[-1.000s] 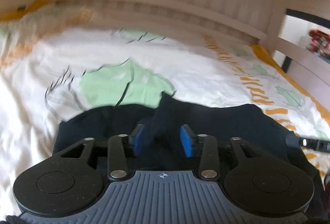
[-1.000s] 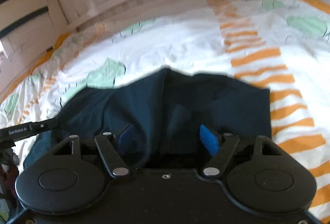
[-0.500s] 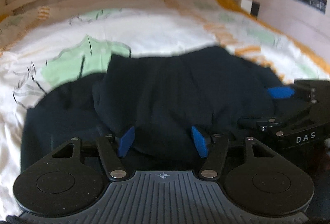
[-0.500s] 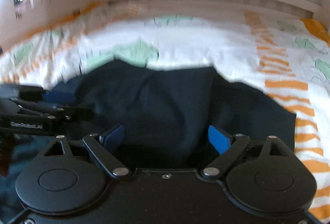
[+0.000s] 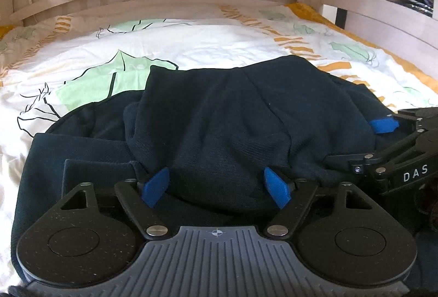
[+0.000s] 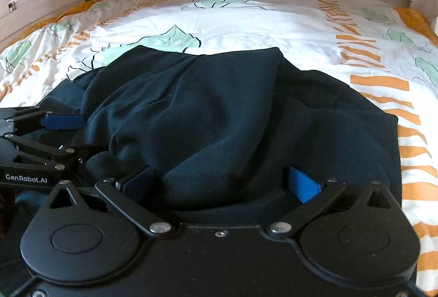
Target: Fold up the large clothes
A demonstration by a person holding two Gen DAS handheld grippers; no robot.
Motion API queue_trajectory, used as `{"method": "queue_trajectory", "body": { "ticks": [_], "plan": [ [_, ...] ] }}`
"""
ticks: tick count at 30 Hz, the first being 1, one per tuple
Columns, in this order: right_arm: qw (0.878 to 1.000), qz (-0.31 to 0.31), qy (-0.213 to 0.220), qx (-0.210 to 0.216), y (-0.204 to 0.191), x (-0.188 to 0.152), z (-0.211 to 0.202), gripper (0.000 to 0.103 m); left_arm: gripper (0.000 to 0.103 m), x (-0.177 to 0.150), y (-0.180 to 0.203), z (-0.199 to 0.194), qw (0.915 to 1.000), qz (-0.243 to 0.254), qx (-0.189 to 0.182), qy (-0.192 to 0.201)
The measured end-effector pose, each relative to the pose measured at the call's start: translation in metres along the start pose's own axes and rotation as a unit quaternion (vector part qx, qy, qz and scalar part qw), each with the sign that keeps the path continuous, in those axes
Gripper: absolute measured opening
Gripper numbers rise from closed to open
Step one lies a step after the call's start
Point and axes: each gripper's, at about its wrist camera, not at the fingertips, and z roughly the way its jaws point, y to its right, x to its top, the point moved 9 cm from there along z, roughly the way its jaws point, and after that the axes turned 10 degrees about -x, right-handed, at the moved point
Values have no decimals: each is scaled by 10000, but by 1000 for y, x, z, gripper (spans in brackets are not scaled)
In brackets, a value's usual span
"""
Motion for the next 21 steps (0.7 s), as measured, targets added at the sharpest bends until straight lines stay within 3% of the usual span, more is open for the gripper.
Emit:
{"method": "queue_trajectory", "body": {
  "ticks": [21],
  "plan": [
    [9998, 159, 118, 81, 4, -1, 1, 103, 80, 0, -2, 4, 9997, -147, -118, 134]
  ]
}}
